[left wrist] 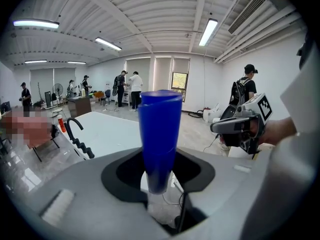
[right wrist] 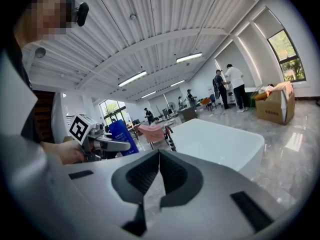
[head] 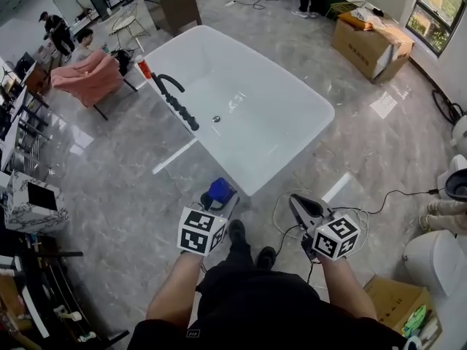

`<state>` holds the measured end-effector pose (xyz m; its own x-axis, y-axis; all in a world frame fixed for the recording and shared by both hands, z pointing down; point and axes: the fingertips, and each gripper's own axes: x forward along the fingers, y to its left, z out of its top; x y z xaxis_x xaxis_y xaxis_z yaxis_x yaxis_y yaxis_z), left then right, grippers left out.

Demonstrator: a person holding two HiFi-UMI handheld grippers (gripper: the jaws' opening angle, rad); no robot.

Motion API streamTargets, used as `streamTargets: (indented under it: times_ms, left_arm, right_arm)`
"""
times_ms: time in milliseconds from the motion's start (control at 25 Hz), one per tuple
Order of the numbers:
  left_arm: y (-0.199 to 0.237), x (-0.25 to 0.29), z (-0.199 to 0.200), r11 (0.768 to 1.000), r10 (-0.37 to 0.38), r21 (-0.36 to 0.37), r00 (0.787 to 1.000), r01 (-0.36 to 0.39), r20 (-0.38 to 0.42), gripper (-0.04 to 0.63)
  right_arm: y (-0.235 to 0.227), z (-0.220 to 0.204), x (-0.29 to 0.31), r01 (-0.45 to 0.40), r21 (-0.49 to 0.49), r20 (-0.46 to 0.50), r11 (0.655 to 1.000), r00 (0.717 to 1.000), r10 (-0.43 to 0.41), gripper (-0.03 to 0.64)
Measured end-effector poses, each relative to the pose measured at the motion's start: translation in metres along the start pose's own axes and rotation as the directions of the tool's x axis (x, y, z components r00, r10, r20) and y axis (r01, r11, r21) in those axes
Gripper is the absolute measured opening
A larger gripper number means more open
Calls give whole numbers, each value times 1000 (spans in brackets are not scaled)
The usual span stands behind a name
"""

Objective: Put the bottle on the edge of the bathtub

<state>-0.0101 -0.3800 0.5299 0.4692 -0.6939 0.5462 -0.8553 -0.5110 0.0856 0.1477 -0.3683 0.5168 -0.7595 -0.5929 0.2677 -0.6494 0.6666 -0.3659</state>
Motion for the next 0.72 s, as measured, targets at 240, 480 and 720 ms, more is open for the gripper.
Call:
streamTargets:
  times_ms: [240,480,720]
  left_arm:
    - [20,40,-15,1000,-20,-6,999,19,-40,163]
    - [38,75,-33,999,-38,-4,996,37,-83,163]
    - [52,113,-53,998,-61,-9,992,60,-115,162]
  right_arm:
    - [-21,-11,35,7,4,-59,1000,998,-6,12]
    - [-37,-21,68,11,10,-112,1000,994,-9,12]
    - [-50,-31,96,11,16,-150,1000,989,-8,12]
